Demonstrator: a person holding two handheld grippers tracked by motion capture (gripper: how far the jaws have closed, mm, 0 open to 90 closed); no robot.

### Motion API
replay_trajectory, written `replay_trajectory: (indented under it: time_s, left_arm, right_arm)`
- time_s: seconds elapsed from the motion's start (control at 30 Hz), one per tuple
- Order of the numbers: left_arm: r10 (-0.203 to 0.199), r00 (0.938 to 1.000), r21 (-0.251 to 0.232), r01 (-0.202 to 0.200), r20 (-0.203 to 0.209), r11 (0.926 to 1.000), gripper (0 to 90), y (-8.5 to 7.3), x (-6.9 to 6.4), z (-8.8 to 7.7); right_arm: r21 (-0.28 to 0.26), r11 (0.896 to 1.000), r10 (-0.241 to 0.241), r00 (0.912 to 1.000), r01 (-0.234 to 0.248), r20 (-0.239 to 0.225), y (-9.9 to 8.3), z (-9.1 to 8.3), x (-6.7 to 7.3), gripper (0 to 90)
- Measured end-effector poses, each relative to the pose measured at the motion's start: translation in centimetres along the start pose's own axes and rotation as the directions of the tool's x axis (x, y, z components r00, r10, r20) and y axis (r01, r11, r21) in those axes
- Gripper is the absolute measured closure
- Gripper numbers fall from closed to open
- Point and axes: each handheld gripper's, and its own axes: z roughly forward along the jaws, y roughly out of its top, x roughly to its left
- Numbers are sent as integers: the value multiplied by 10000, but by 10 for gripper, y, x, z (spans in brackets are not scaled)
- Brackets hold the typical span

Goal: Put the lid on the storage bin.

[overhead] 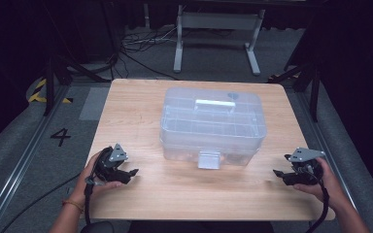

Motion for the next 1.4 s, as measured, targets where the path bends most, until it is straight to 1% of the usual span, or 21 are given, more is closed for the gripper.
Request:
replay_trajectory:
  time_s: [0.1,0.13,0.17,0.2,0.23,0.3,0.33,0.43,0.47,0.5,0.57,0.6,0.63,0.67,0.73,0.8,0.83,1.0,1.07,1.13,1.4]
  left_arm:
    - [-89,9999,-57,90,52,9999,214,-6,0,0]
    - [-158,9998,-84,159,117,9998,207,-10,-2,0]
    - [-158,9998,-84,159,117,9998,199,-10,-2,0]
    - [-99,9997,-64,101,213,9999,199,-12,-2,-1]
    - [-115,9998,-66,116,182,9999,186,-14,-3,-1]
    - [-160,9996,-94,162,222,9998,182,-18,-4,-2]
    - [-219,9995,-98,221,230,9997,181,-20,-4,-3]
    - [-493,9984,-188,499,287,9986,178,-25,-4,-4]
    - [-643,9974,-253,651,314,9976,176,-27,-4,-4]
    - [-685,9972,-306,694,301,9971,175,-28,-4,-5]
    - [-886,9950,-407,905,451,9951,175,-32,-3,-5]
    - [-1015,9934,-484,1042,541,9934,175,-34,-2,-5]
    - [-1129,9919,-587,1163,581,9915,174,-36,-2,-5]
    - [-1107,9921,-698,1147,592,9909,172,-38,-2,-5]
    - [-1154,9917,-765,1196,571,9899,171,-39,-3,-5]
    - [-1155,9916,-761,1197,582,9899,170,-39,-3,-5]
    - [-1144,9918,-767,1187,577,9900,169,-39,-3,-5]
    - [-1130,9919,-768,1172,572,9901,167,-39,-3,-5]
    - [-1185,9916,-758,1223,518,9896,163,-39,-4,-5]
    - [-1364,9899,-761,1389,377,9874,156,-39,-5,-5]
    - [-1398,9896,-752,1421,343,9870,152,-39,-5,-5]
  right_arm:
    - [116,9999,104,9999,-103,-13,-5,2,0,271]
    - [78,9994,349,9994,-348,-69,-10,4,-2,266]
    - [78,9994,349,9994,-348,-69,-10,4,-2,266]
    - [75,9991,425,9991,-426,26,-13,4,-2,264]
    - [65,9987,500,9987,-500,60,-16,5,-2,257]
    - [0,9972,749,9972,-749,-66,-22,6,-2,253]
    - [-48,9960,888,9959,-889,-186,-26,6,-2,247]
    - [-132,9927,1195,9927,-1197,-175,-37,7,-4,238]
    - [-202,9900,1395,9900,-1399,-232,-40,8,-4,237]
    - [-232,9878,1533,9877,-1540,-293,-43,8,-5,229]
    - [-471,9806,1891,9815,-1903,-297,-48,8,-6,223]
    - [-521,9785,1980,9797,-1995,-323,-50,8,-7,220]
    - [-597,9732,2201,9747,-2221,-392,-53,8,-8,211]
    - [-675,9684,2378,9705,-2401,-401,-54,8,-8,196]
    - [-875,9599,2631,9637,-2662,-453,-59,9,-10,177]
    - [-1054,9513,2853,9569,-2897,-547,-63,11,-11,159]
    - [-1239,9464,2941,9544,-2982,-509,-65,11,-11,159]
    - [-1250,9456,2965,9538,-3004,-490,-65,11,-10,157]
    - [-1249,9455,2968,9537,-3007,-492,-65,11,-10,156]
    - [-1251,9453,2973,9535,-3012,-498,-65,11,-10,156]
    - [-1255,9454,2969,9536,-3008,-496,-65,11,-10,156]
